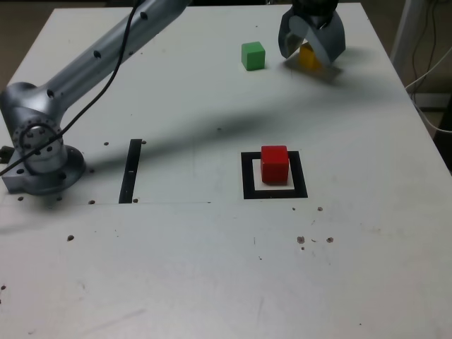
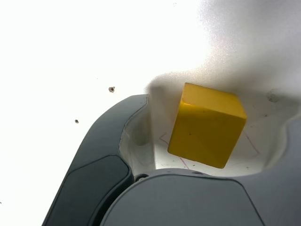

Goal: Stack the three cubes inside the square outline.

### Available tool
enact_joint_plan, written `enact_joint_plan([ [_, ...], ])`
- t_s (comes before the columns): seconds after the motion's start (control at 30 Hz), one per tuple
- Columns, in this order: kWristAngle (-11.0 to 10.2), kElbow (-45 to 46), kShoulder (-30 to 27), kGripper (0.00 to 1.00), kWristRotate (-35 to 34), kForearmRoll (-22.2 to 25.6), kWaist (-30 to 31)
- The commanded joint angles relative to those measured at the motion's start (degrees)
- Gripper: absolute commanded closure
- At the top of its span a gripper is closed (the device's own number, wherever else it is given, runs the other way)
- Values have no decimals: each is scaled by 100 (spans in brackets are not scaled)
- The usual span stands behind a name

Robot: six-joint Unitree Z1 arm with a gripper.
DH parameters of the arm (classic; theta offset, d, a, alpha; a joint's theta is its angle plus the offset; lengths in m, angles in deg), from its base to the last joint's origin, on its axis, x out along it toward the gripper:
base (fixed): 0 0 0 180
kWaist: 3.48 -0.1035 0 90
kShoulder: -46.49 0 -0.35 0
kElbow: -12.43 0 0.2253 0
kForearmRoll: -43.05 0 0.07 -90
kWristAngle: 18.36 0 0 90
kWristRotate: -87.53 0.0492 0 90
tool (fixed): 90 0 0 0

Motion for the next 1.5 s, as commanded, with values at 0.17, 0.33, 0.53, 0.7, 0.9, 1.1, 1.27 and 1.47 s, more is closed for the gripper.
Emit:
enact_joint_plan([
  [0.17,97,-120,7,35,-82,50,3],
  [0.33,264,-126,-2,46,-129,49,3],
  [0.53,452,-155,-10,59,-162,55,1],
  [0.7,406,-150,-11,59,-160,72,-13],
  [0.9,403,-176,-28,67,-187,79,-15],
  [1.1,405,-203,-60,72,-360,99,-5],
  [1.27,389,-166,-296,75,-502,158,87],
  [1.47,254,235,-876,76,-766,224,367],
])
